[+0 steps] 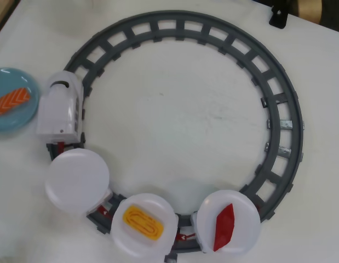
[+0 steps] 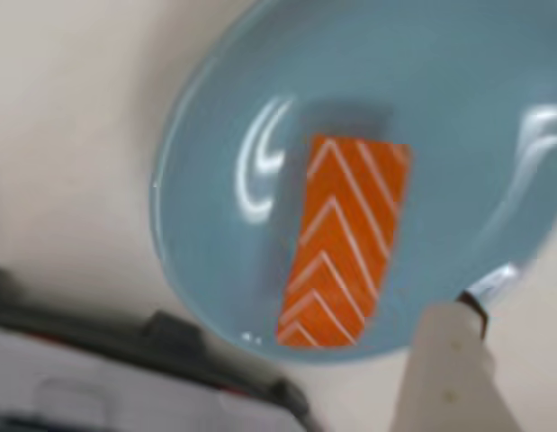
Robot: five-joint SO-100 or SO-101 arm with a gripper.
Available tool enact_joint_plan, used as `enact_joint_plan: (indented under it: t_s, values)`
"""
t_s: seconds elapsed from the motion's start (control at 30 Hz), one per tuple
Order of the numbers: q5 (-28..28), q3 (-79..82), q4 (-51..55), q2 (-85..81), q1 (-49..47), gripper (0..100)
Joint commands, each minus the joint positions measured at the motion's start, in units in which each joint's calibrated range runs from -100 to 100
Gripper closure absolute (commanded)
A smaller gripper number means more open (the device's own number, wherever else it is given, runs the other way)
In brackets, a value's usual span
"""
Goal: Pick up the sushi from the Shinkansen and put it on the blue dish
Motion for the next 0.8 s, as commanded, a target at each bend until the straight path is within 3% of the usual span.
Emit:
enact_joint_plan:
  t_s: [0.0,0.1,0.3,0.57,0.77]
  values:
    - [-2.16,-0.03,3.18,-11.14,-1.22,83]
    - [-4.46,0.42,7.34,-17.36,-2.54,97]
    - [-7.29,13.58,8.62,-30.14,-7.56,97]
    - [-7.7,46.68,-9.81,-53.28,-8.79,97]
    - [-7.76,70.3,-21.02,-69.95,-3.51,97]
